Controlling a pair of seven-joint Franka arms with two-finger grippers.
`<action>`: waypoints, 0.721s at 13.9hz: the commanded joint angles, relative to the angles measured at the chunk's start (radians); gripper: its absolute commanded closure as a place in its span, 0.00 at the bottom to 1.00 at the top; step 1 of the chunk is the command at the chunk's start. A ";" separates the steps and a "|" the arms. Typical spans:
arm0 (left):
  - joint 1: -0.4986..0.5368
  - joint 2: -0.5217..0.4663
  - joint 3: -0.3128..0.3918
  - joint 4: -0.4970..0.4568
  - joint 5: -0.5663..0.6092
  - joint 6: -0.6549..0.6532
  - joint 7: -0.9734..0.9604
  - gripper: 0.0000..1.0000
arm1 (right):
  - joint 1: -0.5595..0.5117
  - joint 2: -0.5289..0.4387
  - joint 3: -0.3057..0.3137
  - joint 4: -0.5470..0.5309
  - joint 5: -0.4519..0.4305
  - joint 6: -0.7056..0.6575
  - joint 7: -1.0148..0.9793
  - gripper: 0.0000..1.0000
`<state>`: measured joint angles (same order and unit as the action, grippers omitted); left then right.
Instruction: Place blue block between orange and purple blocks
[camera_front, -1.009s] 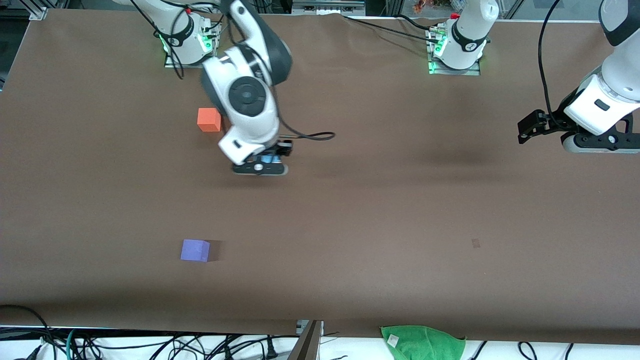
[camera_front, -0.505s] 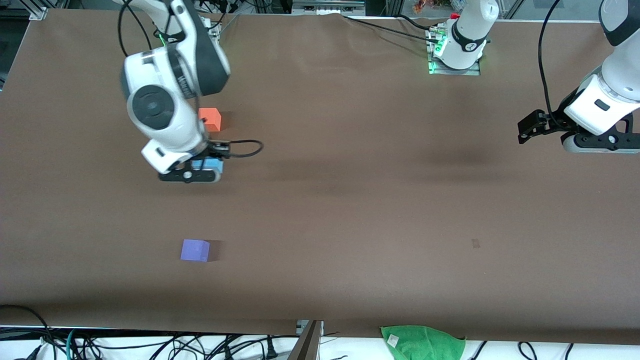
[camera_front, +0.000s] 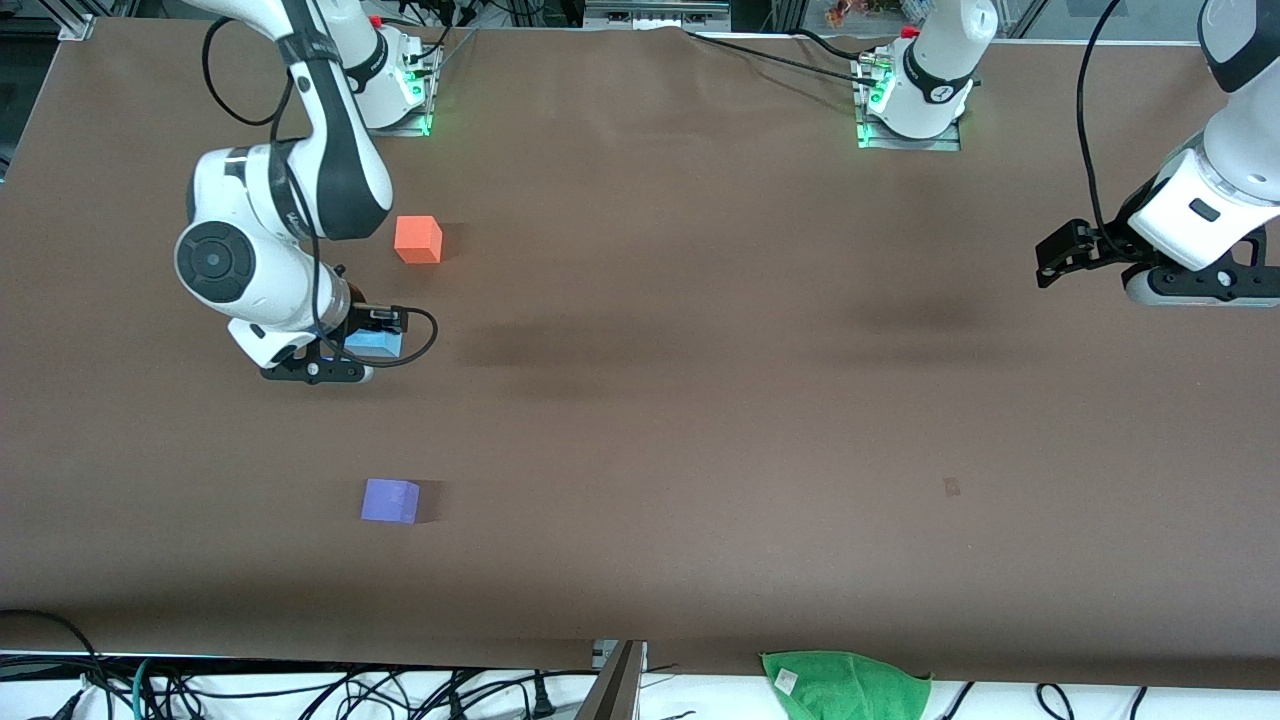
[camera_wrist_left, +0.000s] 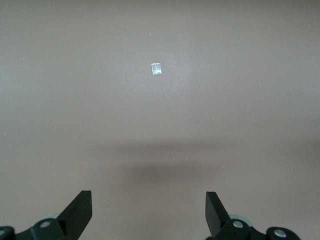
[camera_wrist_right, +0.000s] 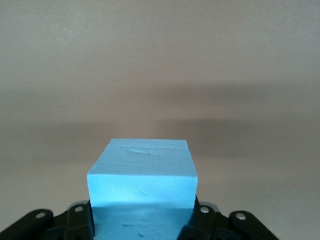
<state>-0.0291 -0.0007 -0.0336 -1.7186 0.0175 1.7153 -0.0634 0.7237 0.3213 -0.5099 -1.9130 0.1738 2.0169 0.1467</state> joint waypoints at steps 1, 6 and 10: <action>0.001 -0.007 0.003 -0.003 -0.008 -0.005 0.020 0.00 | 0.002 0.010 0.001 -0.092 0.016 0.121 -0.036 0.53; 0.001 -0.007 0.003 -0.001 -0.008 -0.005 0.020 0.00 | 0.002 0.051 0.008 -0.179 0.020 0.271 -0.053 0.53; 0.001 -0.007 0.003 -0.001 -0.008 -0.005 0.020 0.00 | 0.002 0.097 0.030 -0.201 0.050 0.355 -0.064 0.53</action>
<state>-0.0291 -0.0007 -0.0336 -1.7186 0.0175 1.7153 -0.0634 0.7239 0.4144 -0.4900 -2.0954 0.1833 2.3349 0.1137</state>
